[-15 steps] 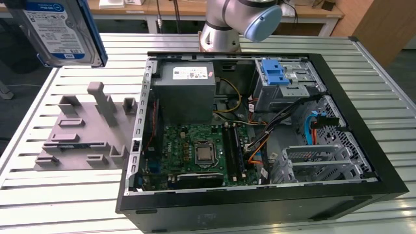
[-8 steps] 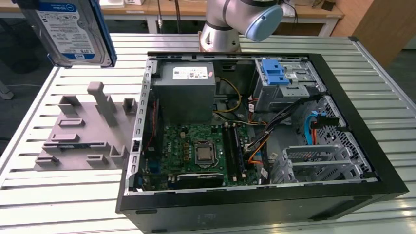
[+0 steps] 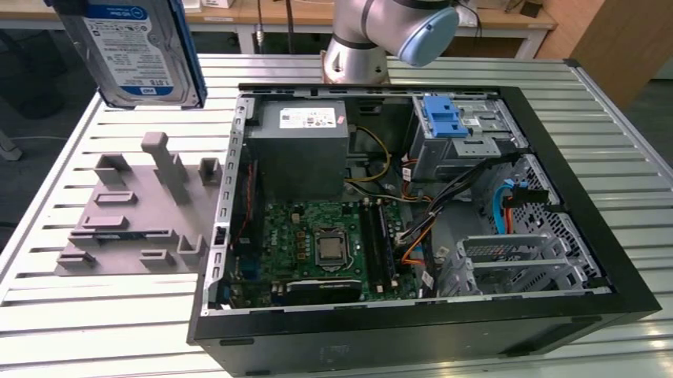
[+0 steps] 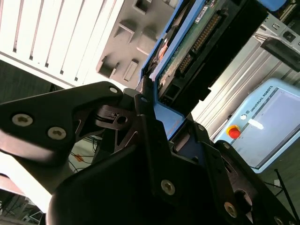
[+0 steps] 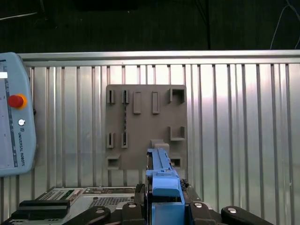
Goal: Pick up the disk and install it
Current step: 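Pick up the disk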
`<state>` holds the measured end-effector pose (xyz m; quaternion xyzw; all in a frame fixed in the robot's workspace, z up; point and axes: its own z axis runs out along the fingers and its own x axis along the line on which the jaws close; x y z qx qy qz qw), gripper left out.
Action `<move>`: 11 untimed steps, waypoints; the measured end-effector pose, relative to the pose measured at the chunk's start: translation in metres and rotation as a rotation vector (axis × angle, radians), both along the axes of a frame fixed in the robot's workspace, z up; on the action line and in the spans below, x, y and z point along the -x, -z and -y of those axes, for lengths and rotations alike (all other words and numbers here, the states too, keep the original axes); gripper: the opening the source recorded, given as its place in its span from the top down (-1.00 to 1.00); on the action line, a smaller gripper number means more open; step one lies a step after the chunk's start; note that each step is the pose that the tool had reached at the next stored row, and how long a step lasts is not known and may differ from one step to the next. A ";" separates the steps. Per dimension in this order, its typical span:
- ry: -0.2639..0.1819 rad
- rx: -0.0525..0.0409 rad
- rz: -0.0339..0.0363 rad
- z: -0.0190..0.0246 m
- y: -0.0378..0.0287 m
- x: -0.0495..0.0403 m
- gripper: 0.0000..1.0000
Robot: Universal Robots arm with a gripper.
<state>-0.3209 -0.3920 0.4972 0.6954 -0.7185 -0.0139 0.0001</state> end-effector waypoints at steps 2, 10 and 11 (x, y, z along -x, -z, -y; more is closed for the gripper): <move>0.000 0.0000 0.0001 0.0000 0.0000 -0.0051 0.27; 0.000 0.0000 0.0000 0.0000 0.0000 -0.0228 0.27; 0.000 -0.0001 0.0001 0.0000 0.0000 -0.0253 0.27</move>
